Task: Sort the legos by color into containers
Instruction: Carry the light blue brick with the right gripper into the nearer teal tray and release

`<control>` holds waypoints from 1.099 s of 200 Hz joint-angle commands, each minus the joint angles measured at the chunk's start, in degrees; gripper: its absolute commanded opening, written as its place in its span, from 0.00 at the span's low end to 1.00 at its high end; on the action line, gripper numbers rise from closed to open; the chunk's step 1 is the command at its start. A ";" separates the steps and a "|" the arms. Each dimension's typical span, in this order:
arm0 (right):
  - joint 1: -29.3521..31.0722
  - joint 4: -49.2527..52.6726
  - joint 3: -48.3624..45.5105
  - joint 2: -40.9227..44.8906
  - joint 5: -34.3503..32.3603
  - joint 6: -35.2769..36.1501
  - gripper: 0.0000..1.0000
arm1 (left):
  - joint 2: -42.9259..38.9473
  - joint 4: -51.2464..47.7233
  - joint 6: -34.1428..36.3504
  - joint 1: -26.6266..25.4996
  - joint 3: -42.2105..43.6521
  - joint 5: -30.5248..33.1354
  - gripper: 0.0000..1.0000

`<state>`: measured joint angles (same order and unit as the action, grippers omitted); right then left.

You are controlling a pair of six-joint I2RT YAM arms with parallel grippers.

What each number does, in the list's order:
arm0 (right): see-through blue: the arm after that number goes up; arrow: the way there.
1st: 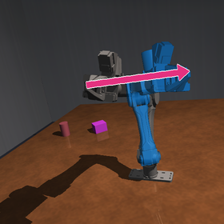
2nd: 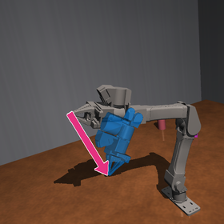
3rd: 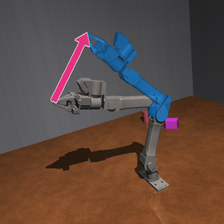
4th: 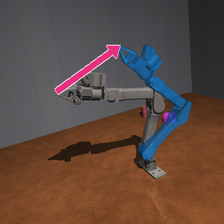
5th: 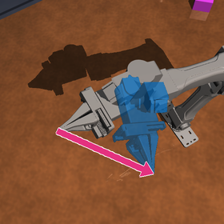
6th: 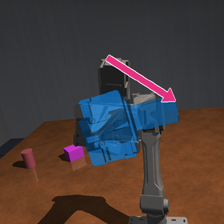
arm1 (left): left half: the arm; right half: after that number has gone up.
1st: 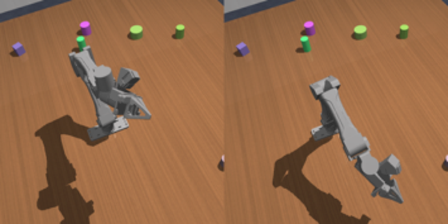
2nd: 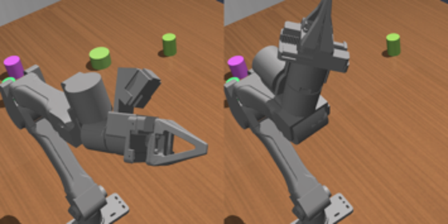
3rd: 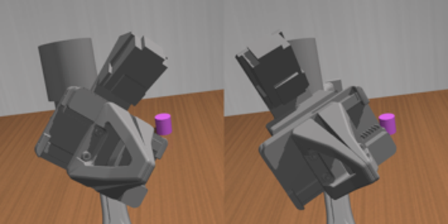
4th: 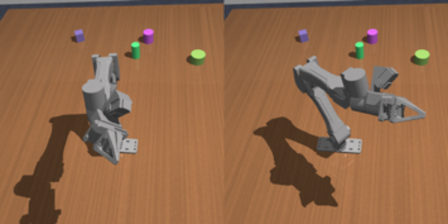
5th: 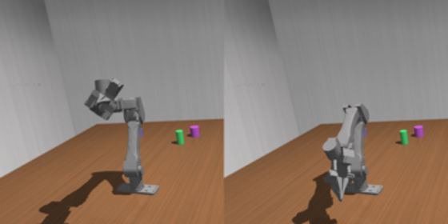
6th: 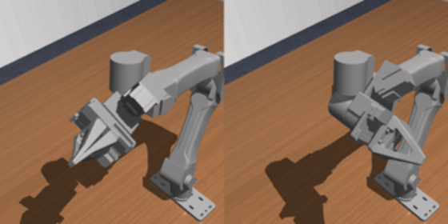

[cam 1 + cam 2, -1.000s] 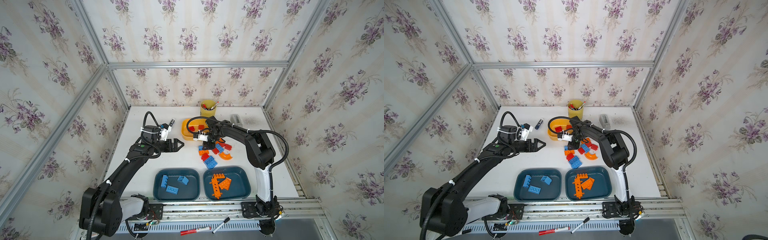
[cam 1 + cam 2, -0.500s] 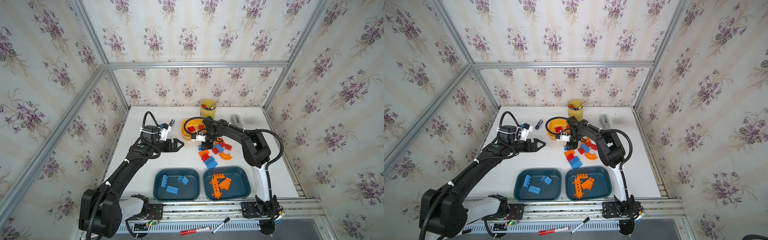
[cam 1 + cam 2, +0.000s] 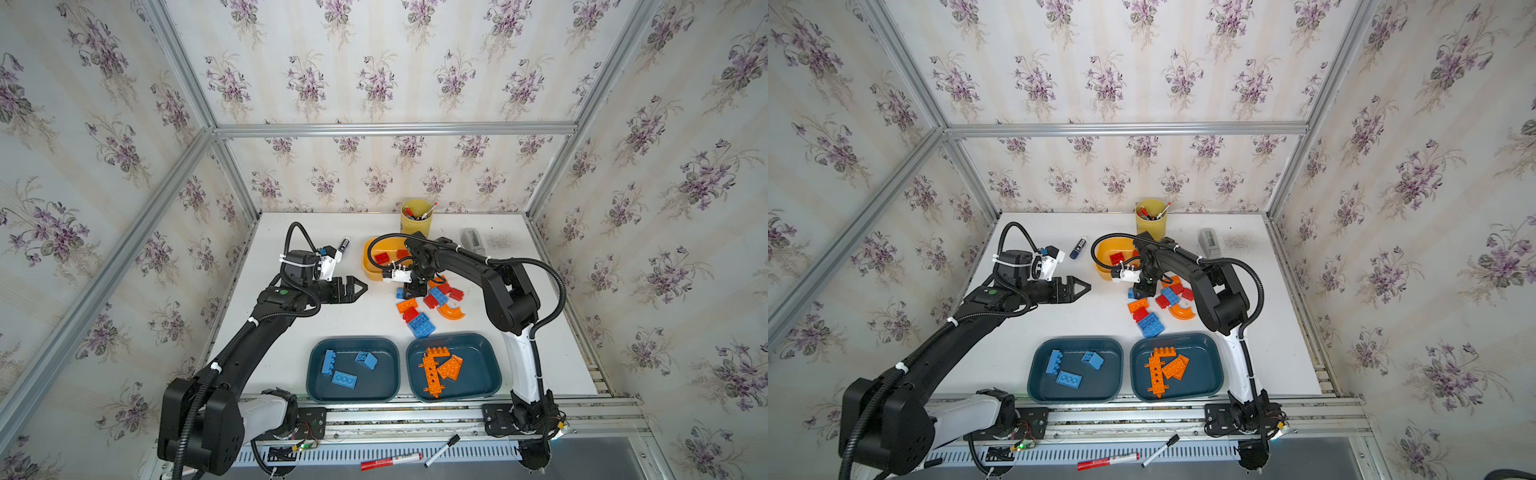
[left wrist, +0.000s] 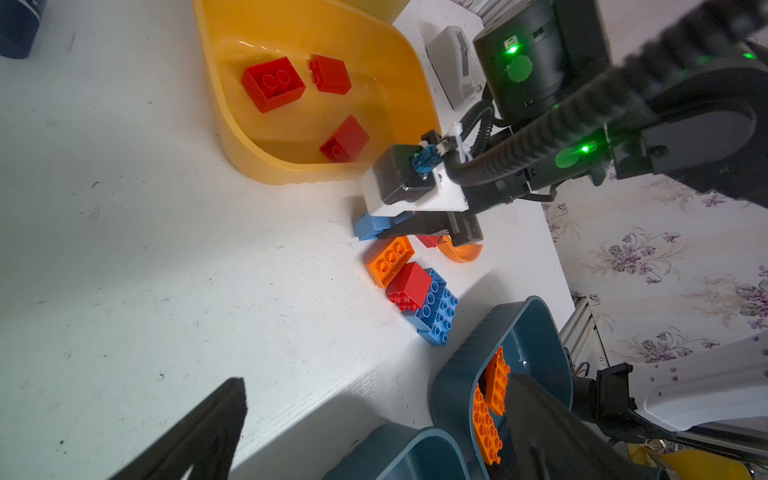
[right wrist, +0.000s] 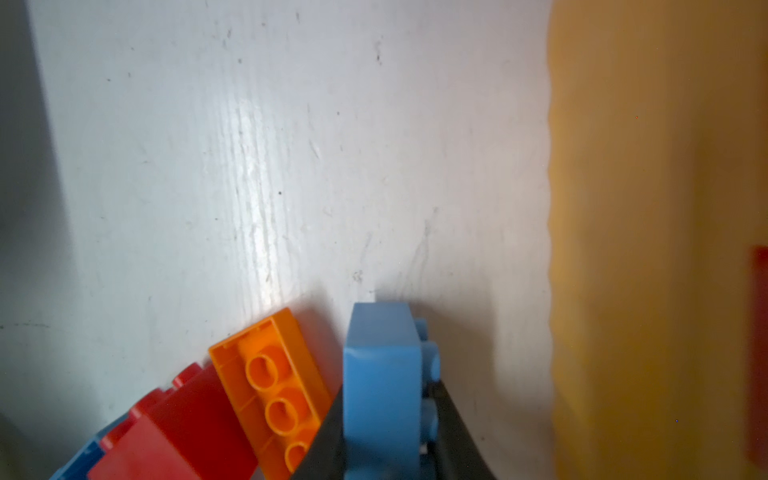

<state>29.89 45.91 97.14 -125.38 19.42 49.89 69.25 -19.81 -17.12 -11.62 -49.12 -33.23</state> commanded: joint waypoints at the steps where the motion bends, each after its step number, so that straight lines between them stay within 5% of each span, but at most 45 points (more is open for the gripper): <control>1: 0.03 0.17 0.70 3.05 0.11 -0.77 0.19 | -0.63 0.59 -0.36 0.32 -0.27 -0.69 0.99; 36: 0.08 -1.70 -1.75 11.21 4.47 -4.22 0.19 | -2.08 -0.78 -0.93 1.19 0.21 -0.40 0.99; 123: 19.25 -16.24 -25.86 32.00 5.83 -17.33 0.20 | -6.06 -5.16 -2.02 4.83 1.96 0.16 0.99; 163: 27.65 -19.42 -31.71 33.63 3.38 -18.39 0.21 | -5.27 -5.52 -1.56 5.16 2.28 -0.80 0.99; 220: 32.12 -21.29 -32.98 29.34 1.06 -18.69 0.31 | -4.92 -5.52 -1.82 5.19 2.75 -0.71 0.99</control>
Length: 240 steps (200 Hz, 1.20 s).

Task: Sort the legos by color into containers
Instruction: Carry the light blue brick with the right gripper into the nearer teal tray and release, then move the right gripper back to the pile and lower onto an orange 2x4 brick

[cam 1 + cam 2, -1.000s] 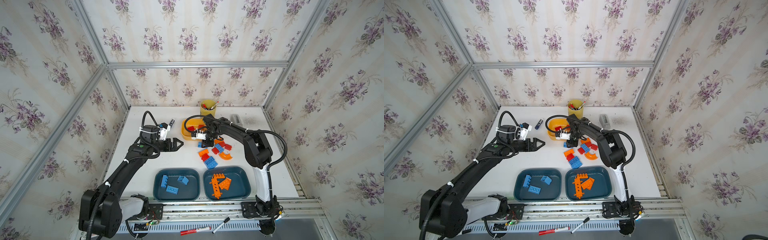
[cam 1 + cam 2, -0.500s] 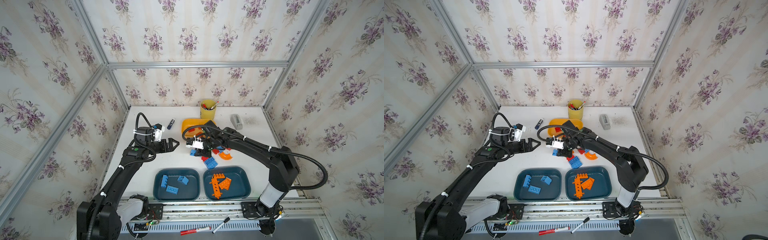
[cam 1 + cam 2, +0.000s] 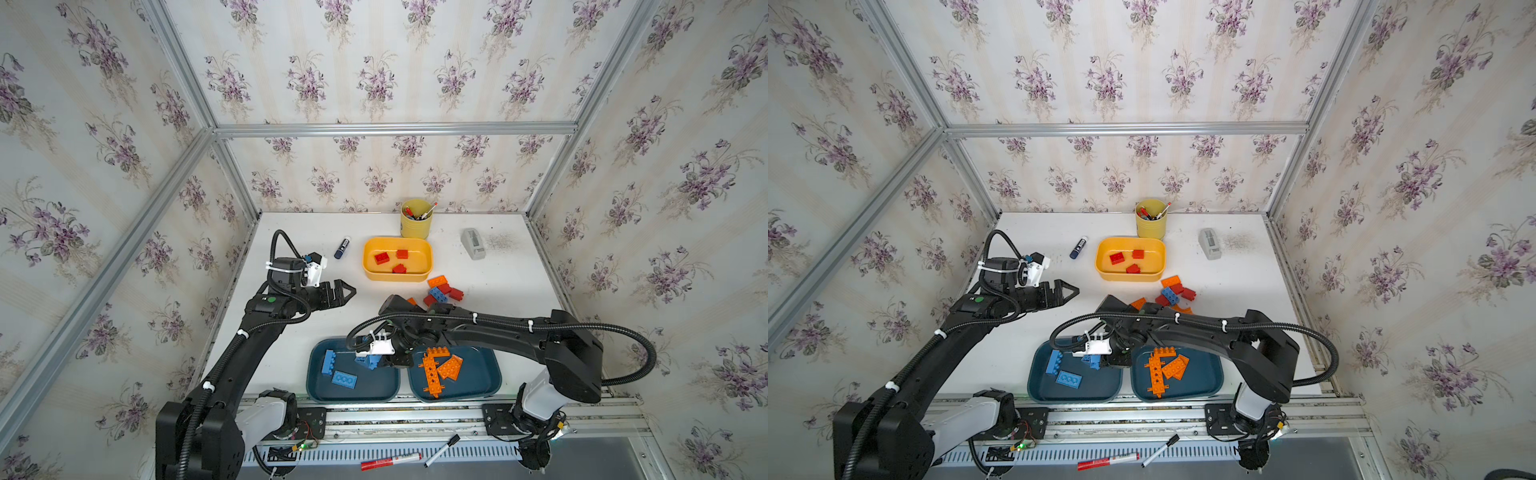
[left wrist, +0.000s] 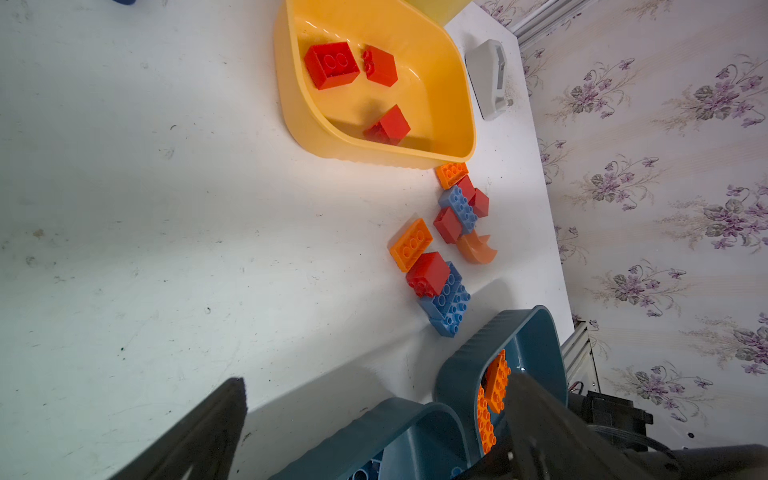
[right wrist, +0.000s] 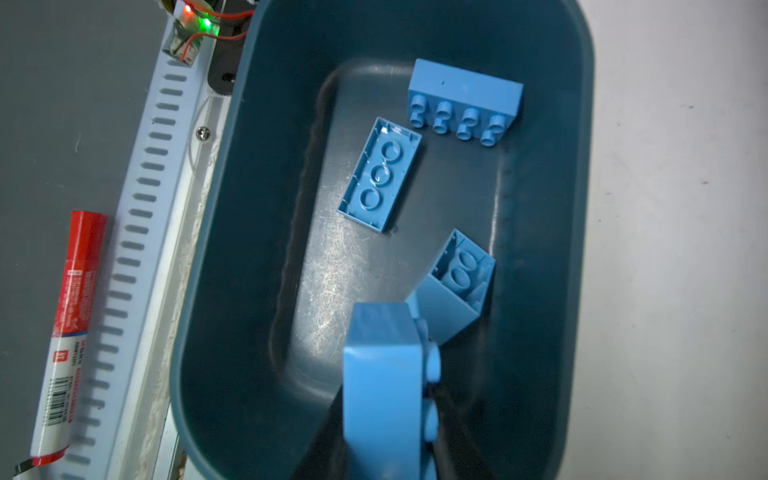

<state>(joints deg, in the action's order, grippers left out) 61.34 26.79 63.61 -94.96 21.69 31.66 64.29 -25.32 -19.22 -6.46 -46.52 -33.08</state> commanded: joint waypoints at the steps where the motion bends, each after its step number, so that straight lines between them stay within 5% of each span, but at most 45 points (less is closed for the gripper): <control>1: 0.64 -2.22 0.55 -1.14 -1.21 -0.51 0.32 | 0.04 0.00 0.26 -0.01 0.17 -0.86 0.99; 34: 0.59 -1.95 0.97 -0.49 -4.73 0.32 0.56 | -0.12 0.01 0.46 0.00 0.15 -0.93 0.99; 65: -2.70 -2.26 0.63 3.67 -7.24 -0.85 0.65 | 0.13 0.01 0.26 0.00 -0.03 -1.75 0.99; 129: -17.38 -0.35 -0.14 8.12 -6.04 -0.57 0.69 | 1.05 0.13 0.40 0.04 -0.49 -2.95 0.99; 176: -24.07 4.06 6.58 0.00 -10.87 6.38 0.69 | 1.19 0.18 0.57 0.04 -0.67 -3.09 0.99; 240: -25.35 8.81 16.80 -13.69 -13.32 13.74 0.69 | 0.85 0.01 1.03 0.04 -0.62 -2.89 0.99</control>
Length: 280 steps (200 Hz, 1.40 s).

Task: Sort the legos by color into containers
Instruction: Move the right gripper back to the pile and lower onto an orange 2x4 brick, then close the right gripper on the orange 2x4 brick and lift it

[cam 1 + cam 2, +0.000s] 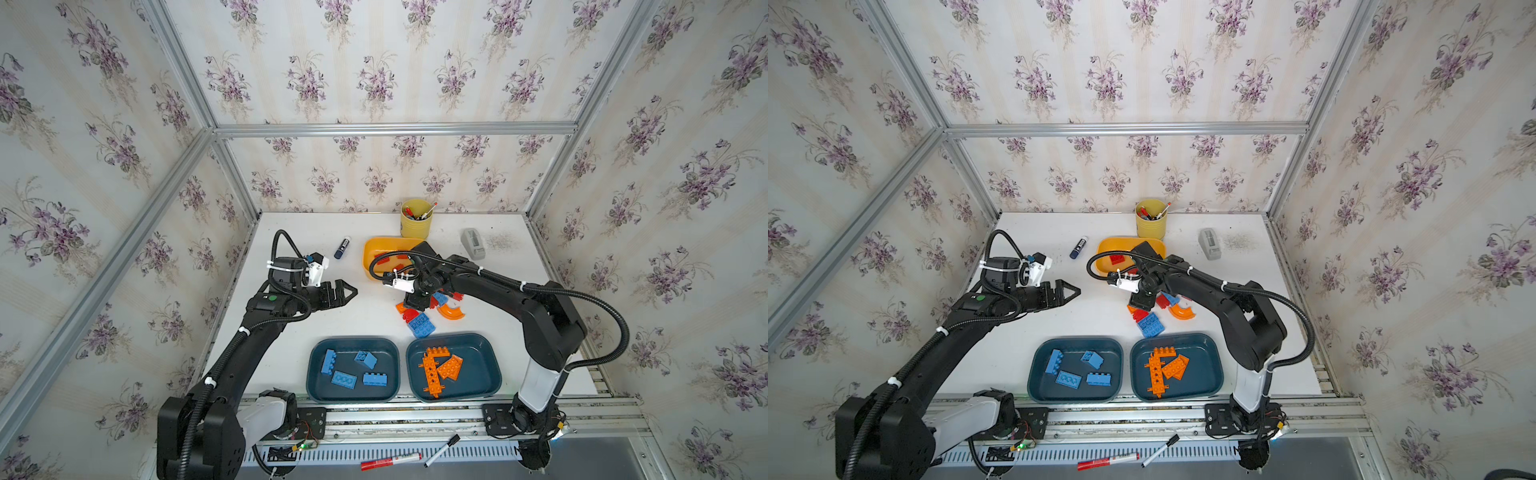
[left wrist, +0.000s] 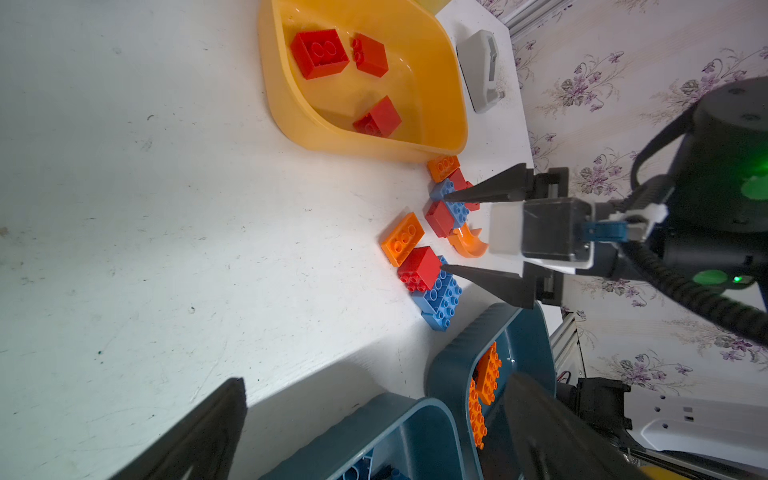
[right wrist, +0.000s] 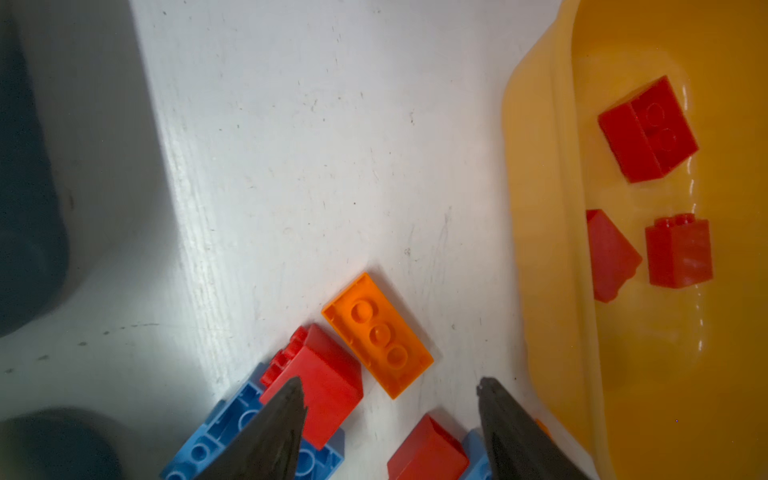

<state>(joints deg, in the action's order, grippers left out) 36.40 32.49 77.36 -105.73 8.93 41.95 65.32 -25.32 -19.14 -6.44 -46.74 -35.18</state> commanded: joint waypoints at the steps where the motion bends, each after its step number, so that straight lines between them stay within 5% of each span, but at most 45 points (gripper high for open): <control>1: -0.39 3.15 3.19 -3.00 -0.52 3.51 0.69 | -0.19 0.01 0.94 0.02 -0.38 -0.78 0.99; 225: -0.91 7.06 8.63 -13.20 0.64 9.55 0.65 | 1.83 0.03 0.63 -0.01 -1.18 -0.46 0.99; 280: -0.91 9.97 12.90 -16.69 3.02 9.48 0.44 | 2.01 -0.04 0.42 0.02 -1.31 -0.47 0.99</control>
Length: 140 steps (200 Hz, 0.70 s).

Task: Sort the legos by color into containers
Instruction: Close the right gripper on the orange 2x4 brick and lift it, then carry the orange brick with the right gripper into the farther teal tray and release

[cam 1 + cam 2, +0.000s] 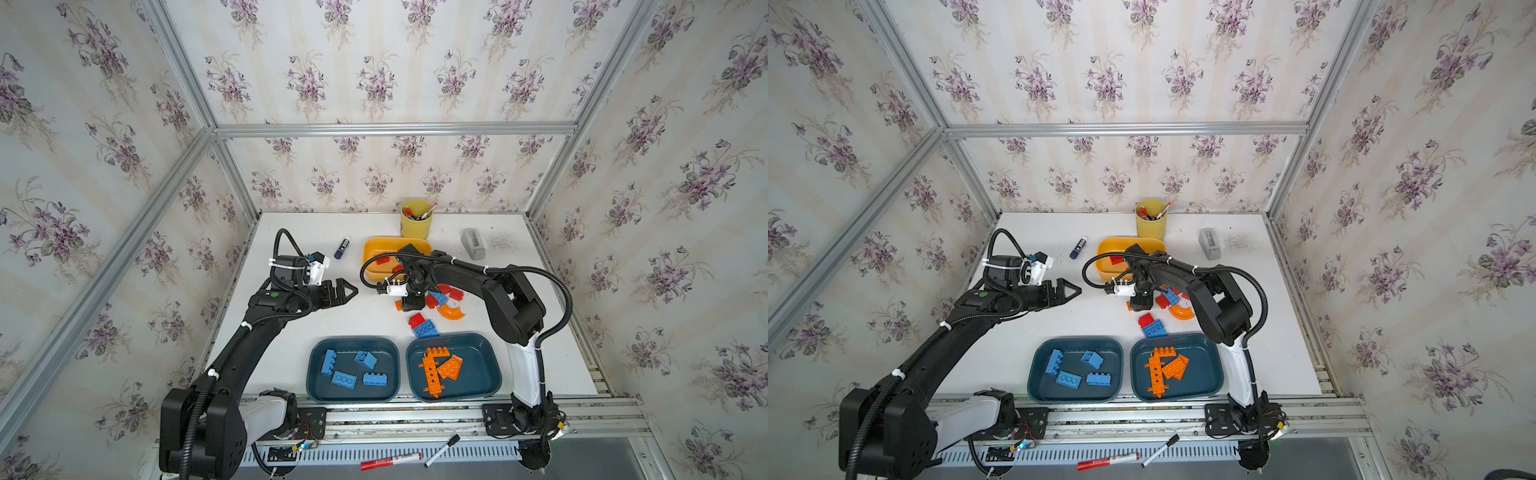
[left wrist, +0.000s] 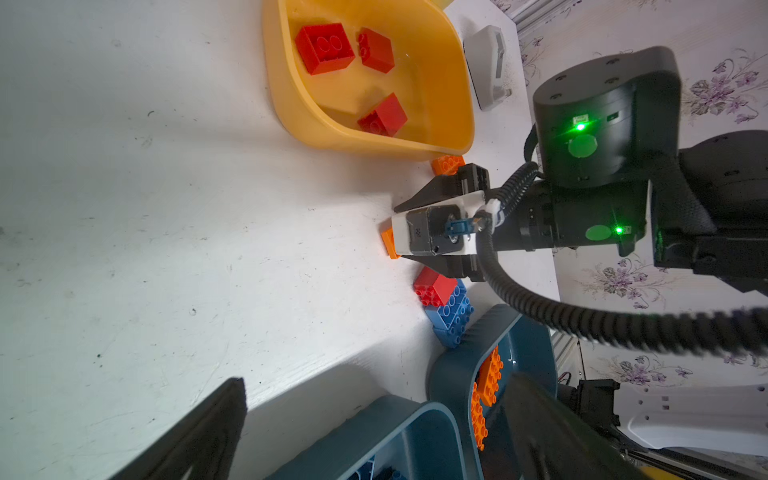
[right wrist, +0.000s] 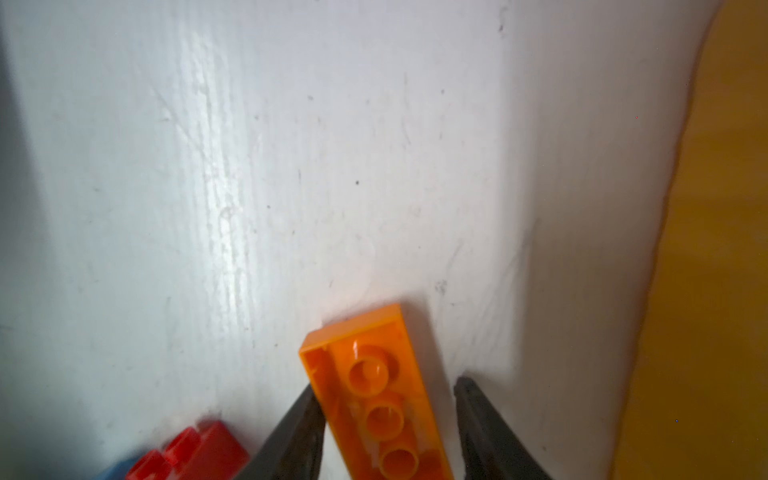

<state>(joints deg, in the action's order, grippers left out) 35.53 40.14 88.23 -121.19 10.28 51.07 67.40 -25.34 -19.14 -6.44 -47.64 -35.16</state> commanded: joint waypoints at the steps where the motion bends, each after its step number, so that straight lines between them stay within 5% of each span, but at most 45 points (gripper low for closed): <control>1: -0.03 2.40 2.08 -1.29 1.71 0.40 0.44 | -0.07 0.01 0.42 0.02 -0.38 -0.51 0.99; 44: -0.19 4.42 3.97 -2.00 2.63 0.06 0.28 | -0.25 0.02 0.15 0.00 -0.52 -0.69 0.99; 78: -0.29 4.01 4.22 1.42 2.19 -0.75 0.24 | -0.07 0.11 -0.36 0.02 -1.65 -2.38 0.99; 140: -0.28 2.46 -4.25 19.54 3.23 -7.56 0.24 | 0.53 2.22 -2.70 -1.33 -2.60 -6.02 0.99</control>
<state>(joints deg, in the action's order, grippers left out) 35.24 42.28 87.24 -107.35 11.97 48.16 67.42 -24.93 -20.78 -7.11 -49.87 -38.35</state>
